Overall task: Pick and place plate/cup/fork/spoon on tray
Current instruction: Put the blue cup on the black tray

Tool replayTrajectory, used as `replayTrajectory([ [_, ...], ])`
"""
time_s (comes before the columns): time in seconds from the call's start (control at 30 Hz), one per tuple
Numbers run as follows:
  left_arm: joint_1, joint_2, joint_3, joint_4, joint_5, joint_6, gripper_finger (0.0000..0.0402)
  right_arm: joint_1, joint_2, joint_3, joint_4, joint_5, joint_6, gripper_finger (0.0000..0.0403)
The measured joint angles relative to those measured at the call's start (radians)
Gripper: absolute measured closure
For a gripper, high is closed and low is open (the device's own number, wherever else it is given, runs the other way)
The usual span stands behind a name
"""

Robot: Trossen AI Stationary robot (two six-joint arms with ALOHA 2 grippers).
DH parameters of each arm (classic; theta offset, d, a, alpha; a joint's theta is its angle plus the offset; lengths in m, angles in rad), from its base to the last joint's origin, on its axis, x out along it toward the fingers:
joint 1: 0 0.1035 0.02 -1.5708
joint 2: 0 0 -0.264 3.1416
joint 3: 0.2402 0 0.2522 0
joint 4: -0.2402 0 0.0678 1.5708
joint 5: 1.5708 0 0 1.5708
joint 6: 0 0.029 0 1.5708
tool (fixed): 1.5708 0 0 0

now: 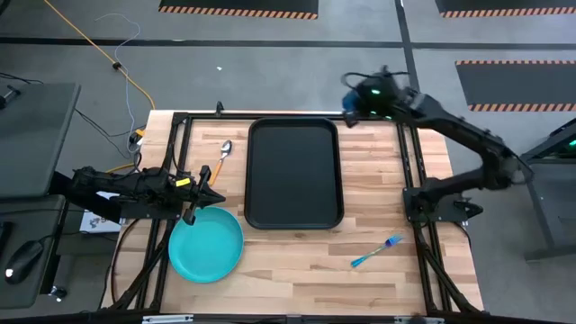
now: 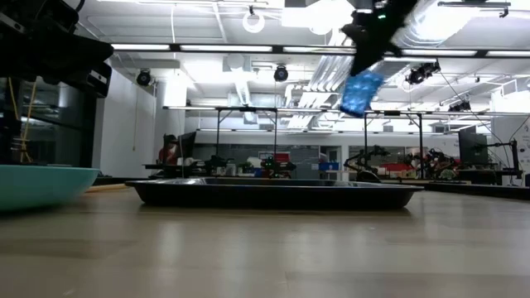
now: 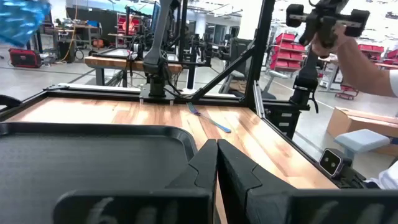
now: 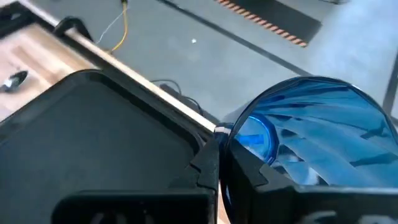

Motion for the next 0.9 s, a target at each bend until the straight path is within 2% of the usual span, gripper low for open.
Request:
replayTrajectory([
  [0.2,0.000,0.000,0.000,0.000,0.000,0.000,0.0398,0.060,0.287,0.153,-0.064,-0.053,-0.066,0.0402],
  [0.43,0.000,0.000,0.000,0.000,0.000,0.000,0.0398,0.097,0.494,0.177,-0.079,-0.098,-0.098,0.0402],
  [0.6,0.000,0.000,0.000,0.000,0.000,0.000,0.0398,0.099,0.551,0.177,-0.075,-0.112,-0.100,0.0402],
  [0.9,0.000,0.000,0.000,0.000,0.000,0.000,0.0398,0.099,0.559,0.177,-0.062,-0.146,-0.074,0.0402],
])
